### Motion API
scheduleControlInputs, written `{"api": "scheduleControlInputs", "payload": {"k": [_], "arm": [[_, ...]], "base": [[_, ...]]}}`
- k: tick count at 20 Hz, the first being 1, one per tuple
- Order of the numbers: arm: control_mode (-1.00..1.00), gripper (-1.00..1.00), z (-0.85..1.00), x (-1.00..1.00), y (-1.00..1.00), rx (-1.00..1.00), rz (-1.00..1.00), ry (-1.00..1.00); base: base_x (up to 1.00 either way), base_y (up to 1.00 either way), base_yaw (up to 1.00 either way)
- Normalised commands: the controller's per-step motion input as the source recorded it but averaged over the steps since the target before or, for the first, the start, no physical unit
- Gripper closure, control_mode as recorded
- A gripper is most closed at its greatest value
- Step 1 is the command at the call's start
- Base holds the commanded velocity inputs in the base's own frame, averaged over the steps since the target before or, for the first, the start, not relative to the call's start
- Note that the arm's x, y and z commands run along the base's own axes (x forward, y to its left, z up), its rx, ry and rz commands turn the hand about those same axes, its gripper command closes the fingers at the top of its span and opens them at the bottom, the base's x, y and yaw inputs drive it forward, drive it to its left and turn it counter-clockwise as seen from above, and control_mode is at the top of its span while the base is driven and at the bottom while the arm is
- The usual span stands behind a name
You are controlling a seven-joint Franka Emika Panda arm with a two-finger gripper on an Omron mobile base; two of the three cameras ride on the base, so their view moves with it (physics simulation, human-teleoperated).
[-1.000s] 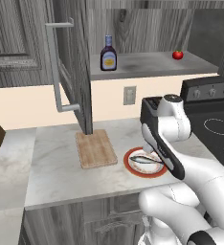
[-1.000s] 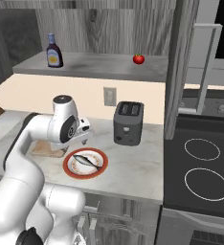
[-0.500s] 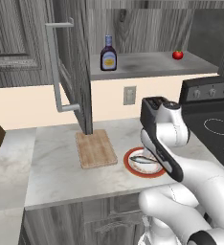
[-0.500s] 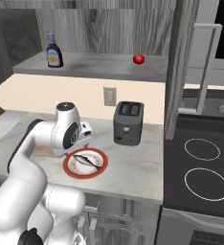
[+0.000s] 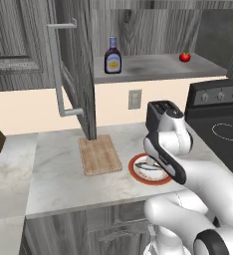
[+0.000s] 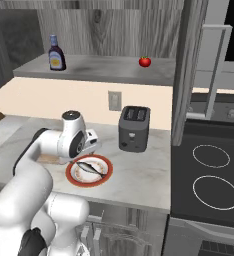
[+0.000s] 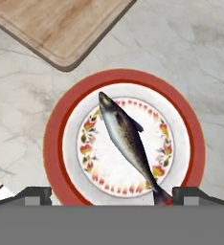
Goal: Pick the fish from the plate and place it on the cutting board. Then pick the condiment bottle from the cabinet and place it next to the cutting board.
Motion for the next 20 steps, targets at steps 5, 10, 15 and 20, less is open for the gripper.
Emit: {"api": "scheduleControlInputs", "payload": {"k": [5,10,15,20], "arm": [[-1.0,-1.0,-0.18,0.17,0.0,0.0,0.0,0.0],[-1.0,-1.0,-0.21,0.15,0.0,0.01,0.01,0.0],[-1.0,-1.0,-0.21,0.12,0.0,0.01,0.02,0.0],[-1.0,-1.0,-0.21,0.12,0.0,0.0,0.02,0.0]], "base": [[0.0,0.0,0.0],[0.0,0.0,0.0],[0.0,0.0,0.0],[0.0,0.0,0.0]]}}
